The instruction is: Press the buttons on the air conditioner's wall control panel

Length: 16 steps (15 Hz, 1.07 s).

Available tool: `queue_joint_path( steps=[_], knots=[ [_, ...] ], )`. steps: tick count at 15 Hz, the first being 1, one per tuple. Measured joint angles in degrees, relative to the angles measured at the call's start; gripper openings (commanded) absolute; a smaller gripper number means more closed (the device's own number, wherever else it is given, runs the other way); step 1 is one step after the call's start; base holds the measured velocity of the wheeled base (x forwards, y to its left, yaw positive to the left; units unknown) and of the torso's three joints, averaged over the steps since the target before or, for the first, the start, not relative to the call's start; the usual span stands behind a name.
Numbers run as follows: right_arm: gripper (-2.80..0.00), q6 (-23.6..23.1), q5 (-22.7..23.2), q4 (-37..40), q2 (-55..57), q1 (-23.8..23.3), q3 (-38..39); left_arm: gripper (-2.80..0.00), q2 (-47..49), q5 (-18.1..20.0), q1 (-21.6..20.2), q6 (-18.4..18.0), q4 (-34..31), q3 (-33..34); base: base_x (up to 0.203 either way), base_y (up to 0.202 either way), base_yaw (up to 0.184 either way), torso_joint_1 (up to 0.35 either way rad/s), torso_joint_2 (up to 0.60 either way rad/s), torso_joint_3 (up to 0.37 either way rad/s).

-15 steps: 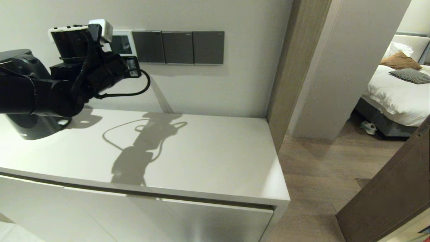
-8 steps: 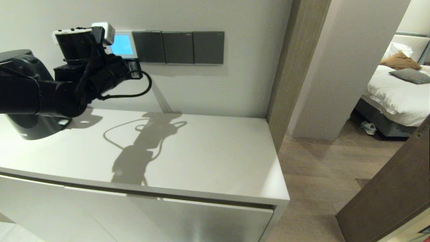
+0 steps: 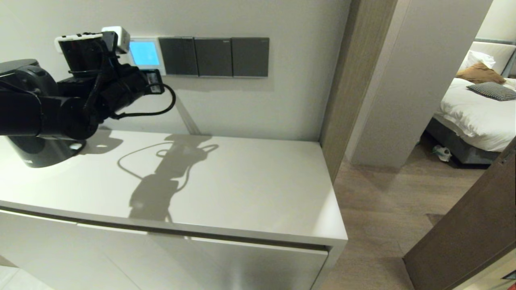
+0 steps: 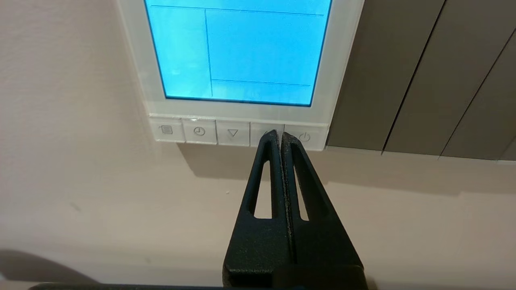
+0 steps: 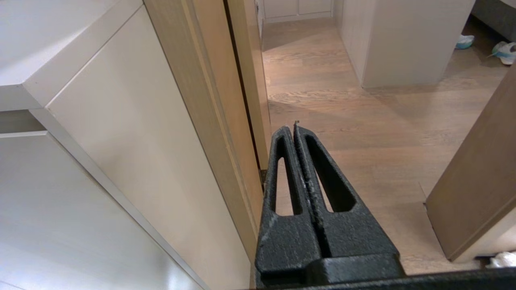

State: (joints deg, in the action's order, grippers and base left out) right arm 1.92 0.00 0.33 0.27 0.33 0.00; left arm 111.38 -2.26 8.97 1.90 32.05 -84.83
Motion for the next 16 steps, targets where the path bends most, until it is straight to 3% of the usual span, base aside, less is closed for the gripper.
queue_joint_path(
  steps=[16],
  knots=[
    [-2.8,0.0,0.0,0.0,0.0,0.0,0.0,-2.8,-16.8,-0.3,2.3,-0.1,0.5,11.5,0.0,0.0,0.0,0.0,0.0,0.0]
  ],
)
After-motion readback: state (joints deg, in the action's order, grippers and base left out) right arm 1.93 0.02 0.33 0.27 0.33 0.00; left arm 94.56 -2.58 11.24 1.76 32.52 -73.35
